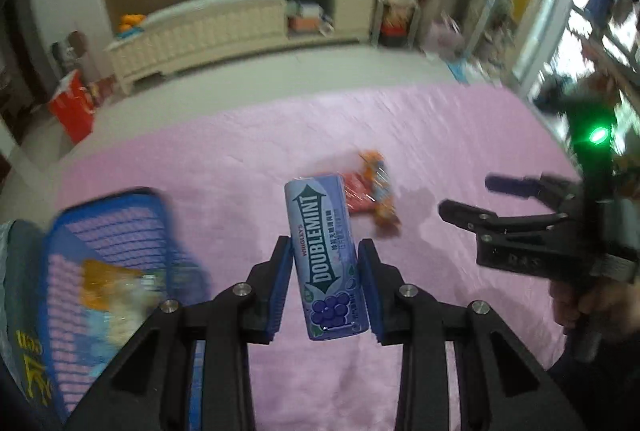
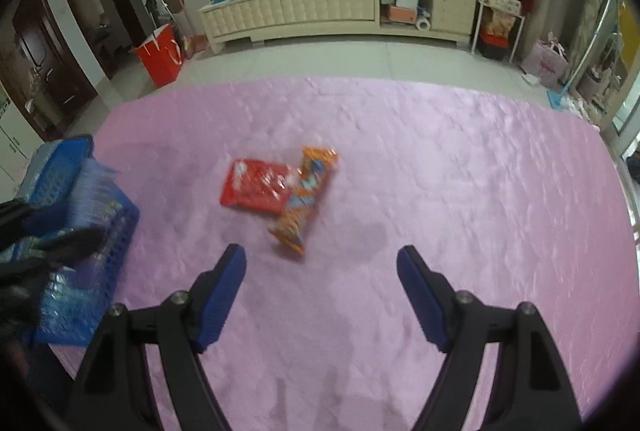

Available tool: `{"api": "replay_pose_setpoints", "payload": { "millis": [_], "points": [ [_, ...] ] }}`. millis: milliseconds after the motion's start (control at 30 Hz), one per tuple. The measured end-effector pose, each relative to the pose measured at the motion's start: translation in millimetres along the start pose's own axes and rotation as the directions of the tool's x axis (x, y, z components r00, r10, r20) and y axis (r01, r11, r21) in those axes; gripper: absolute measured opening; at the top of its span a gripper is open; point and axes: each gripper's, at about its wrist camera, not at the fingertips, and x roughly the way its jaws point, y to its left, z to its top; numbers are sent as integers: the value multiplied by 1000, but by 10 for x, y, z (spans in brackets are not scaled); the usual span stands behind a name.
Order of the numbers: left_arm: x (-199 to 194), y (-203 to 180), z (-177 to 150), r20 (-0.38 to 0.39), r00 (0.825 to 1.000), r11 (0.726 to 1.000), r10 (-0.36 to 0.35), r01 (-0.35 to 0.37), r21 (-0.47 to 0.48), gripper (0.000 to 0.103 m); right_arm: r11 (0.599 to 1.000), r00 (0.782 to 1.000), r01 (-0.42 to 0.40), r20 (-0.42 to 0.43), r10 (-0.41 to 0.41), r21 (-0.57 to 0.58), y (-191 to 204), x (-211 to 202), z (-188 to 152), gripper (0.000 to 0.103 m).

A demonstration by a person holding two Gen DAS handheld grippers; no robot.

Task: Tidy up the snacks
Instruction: 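Lift the gum tube with the left tool and carry it over the basket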

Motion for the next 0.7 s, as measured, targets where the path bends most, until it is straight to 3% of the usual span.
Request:
{"api": "replay_pose_setpoints", "payload": {
  "millis": [167, 367, 700],
  "points": [
    [-430, 768, -53, 73, 991, 983, 116, -104, -152, 31, 1000, 1000, 14, -10, -14, 21, 74, 173, 140, 81],
    [-367, 1533, -315, -4, 985, 921, 175, -165, -353, 31, 998, 998, 51, -37, -49, 46, 212, 517, 149, 81],
    [219, 1685, -494, -146, 978, 922, 151, -193, -335, 31, 993, 990, 117, -76, -115, 28, 361, 990, 136, 81]
  ]
}}
